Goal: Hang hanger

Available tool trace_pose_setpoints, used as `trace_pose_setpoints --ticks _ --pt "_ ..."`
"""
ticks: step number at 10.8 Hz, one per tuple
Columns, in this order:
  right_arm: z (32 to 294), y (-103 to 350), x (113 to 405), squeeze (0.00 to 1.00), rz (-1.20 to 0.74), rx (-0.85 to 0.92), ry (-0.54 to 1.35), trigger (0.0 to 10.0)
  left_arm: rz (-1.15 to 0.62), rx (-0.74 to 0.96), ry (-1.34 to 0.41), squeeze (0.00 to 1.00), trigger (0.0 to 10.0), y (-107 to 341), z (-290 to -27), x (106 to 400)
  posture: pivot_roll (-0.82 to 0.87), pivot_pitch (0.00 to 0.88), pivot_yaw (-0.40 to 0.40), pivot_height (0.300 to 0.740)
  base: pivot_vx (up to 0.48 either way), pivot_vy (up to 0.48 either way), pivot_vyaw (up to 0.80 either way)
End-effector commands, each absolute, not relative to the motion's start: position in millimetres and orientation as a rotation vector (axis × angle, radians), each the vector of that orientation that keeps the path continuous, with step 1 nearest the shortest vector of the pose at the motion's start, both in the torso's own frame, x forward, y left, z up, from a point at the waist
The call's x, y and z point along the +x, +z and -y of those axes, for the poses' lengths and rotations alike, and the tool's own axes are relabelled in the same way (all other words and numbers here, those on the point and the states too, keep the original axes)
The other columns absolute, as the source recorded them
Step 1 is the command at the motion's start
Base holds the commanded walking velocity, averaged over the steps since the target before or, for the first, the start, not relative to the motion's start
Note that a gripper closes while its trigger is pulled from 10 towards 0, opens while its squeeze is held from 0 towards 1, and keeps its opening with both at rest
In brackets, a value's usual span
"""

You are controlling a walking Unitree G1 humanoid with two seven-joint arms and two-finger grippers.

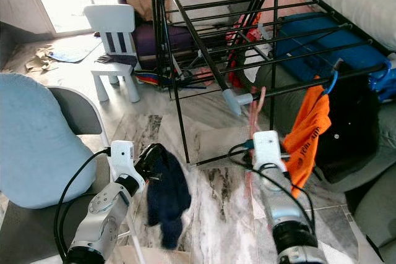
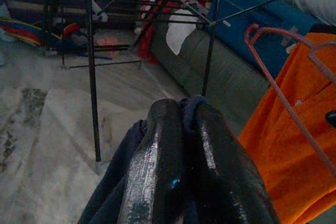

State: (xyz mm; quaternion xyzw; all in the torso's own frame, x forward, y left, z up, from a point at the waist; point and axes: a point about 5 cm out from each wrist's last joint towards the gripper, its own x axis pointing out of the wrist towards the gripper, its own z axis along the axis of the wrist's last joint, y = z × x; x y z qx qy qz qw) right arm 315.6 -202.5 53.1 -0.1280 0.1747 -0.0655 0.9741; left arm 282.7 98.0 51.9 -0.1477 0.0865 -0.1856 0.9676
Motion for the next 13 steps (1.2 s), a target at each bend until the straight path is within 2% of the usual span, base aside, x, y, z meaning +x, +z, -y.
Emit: trace_pose_setpoints --ticks 1,4,7,9,10,13 --pt "202 56 318 0.0 -0.341 -0.242 -0.129 10.0 -0.163 -0.288 -0.399 0.0 10.0 56 -96 286 -0.19 0.0 0.039 0.74 0.0 0.0 0.0" --pt "193 57 322 0.0 -0.341 -0.203 -0.064 10.0 -0.169 -0.282 -0.406 0.0 10.0 56 -95 286 -0.19 0.0 0.043 0.74 0.0 0.0 0.0" --pt "199 64 330 0.0 -0.335 -0.203 -0.061 10.0 -0.17 -0.278 -0.408 0.0 10.0 56 -95 287 -0.19 0.0 0.045 0.74 0.0 0.0 0.0" --pt "225 65 327 0.0 -0.357 -0.291 -0.206 10.0 -0.176 -0.273 -0.406 0.0 10.0 56 -95 287 -0.19 0.0 0.047 0.74 0.0 0.0 0.0" --pt "233 68 325 0.0 -0.334 -0.28 -0.249 10.0 -0.181 -0.267 -0.403 0.0 10.0 56 -96 287 -0.19 0.0 0.054 0.74 0.0 0.0 0.0" --pt "221 71 328 0.0 -0.304 -0.285 -0.151 10.0 -0.182 -0.249 -0.393 0.0 10.0 57 -99 289 -0.2 0.0 0.06 0.74 0.0 0.0 0.0"
